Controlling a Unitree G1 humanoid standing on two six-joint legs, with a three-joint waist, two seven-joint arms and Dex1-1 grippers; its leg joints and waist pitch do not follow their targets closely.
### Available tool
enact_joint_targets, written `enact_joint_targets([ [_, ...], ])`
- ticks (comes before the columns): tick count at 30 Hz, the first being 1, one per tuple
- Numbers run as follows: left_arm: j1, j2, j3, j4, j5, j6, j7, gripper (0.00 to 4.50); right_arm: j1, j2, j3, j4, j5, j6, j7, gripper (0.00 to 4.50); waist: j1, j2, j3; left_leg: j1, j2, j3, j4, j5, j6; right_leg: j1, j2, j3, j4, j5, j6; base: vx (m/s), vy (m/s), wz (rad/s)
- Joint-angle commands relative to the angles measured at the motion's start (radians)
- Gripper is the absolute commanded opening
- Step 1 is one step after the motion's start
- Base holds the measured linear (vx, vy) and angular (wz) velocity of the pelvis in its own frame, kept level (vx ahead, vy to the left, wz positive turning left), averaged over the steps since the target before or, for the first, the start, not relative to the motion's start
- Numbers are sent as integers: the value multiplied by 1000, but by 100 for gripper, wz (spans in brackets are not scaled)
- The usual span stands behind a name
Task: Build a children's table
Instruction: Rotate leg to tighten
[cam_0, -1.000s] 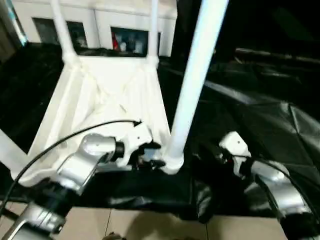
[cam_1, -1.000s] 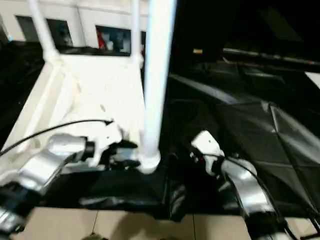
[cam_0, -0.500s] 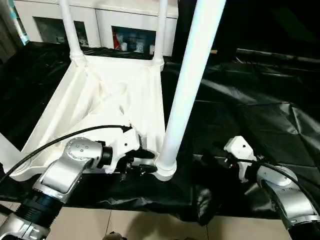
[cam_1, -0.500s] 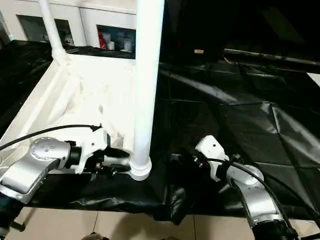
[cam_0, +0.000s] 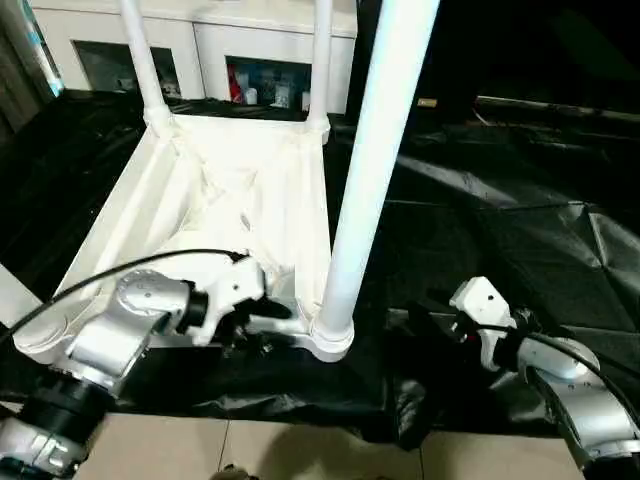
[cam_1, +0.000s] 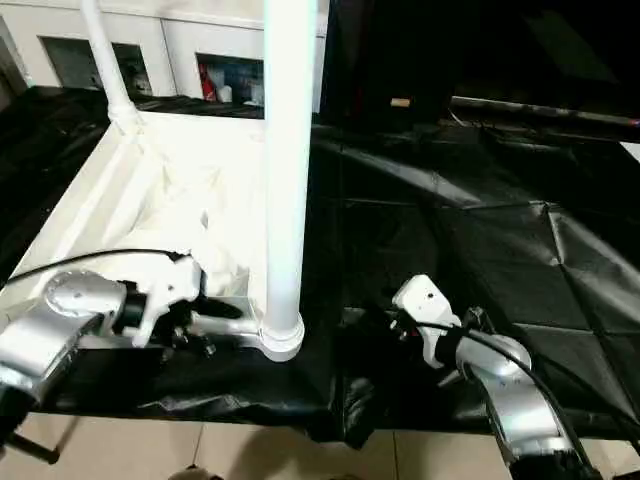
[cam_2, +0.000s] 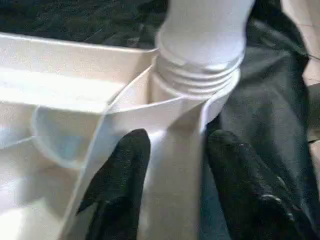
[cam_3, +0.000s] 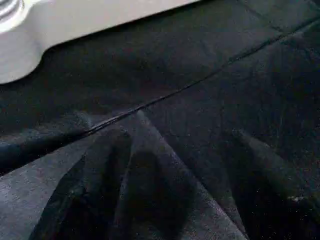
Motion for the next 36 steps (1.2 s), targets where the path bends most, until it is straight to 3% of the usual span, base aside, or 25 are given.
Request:
enact_joint_targets([
  [1, -23, 9, 10, 10, 9, -10, -5, 186, 5, -6, -3, -25, 11, 15, -5, 312, 0, 14, -59, 12, 42, -28, -76, -309, -8, 41, -68, 52, -86, -332, -165, 0, 0, 0],
  [9, -15, 30, -4, 17, -8, 3, -69, 123, 17, -4, 3, -34, 7, 20, -2, 312, 1, 19, -60, 13, 44, -28, -77, -302, -7, 41, -69, 53, -82, -304, -184, 0, 0, 0],
  [11, -3, 37, -7, 9, -8, 9, -78, 112, 15, -6, 3, -34, 8, 22, 1, 312, 1, 13, -60, 11, 44, -27, -77, -295, -5, 42, -69, 53, -81, -296, -186, 0, 0, 0],
  [14, 2, 39, -8, 13, 0, 0, -73, 78, 11, -7, 3, -30, 7, 23, 4, 312, 2, 15, -59, 12, 44, -27, -76, -294, -2, 41, -71, 54, -82, -317, -181, 0, 0, 0],
  [15, 3, 38, -7, 21, 8, -9, -68, 69, 10, -8, 2, -31, 7, 24, 5, 312, 1, 8, -59, 11, 44, -26, -76, -291, -1, 41, -71, 54, -83, -318, -179, 0, 0, 0],
  [17, 2, 37, -7, 41, 18, -27, -65, 56, 6, -11, 5, -32, 7, 25, 11, 312, 2, 12, -59, 11, 44, -26, -75, -288, 0, 40, -71, 54, -83, -323, -177, 0, 0, 0],
  [20, 7, 42, -10, 43, 28, -33, -64, 25, 0, -11, 6, -27, 6, 26, 13, 312, 3, 8, -58, 11, 44, -27, -76, -288, 1, 40, -73, 54, -84, -348, -166, 0, 0, 0],
  [29, 16, 56, -32, 55, 62, -54, -65, 10, -7, -12, 9, -25, 3, 25, 16, 312, 0, 6, -60, 9, 44, -27, -75, -273, 5, 40, -71, 54, -82, -332, -164, 0, 0, 0],
  [36, -10, -20, -13, 82, 37, -66, -28, 10, -16, -12, -9, -38, 41, 35, 41, 312, 3, 3, -59, 11, 44, -26, -74, -277, 9, 38, -73, 54, -85, -352, -164, 0, 0, 0],
])
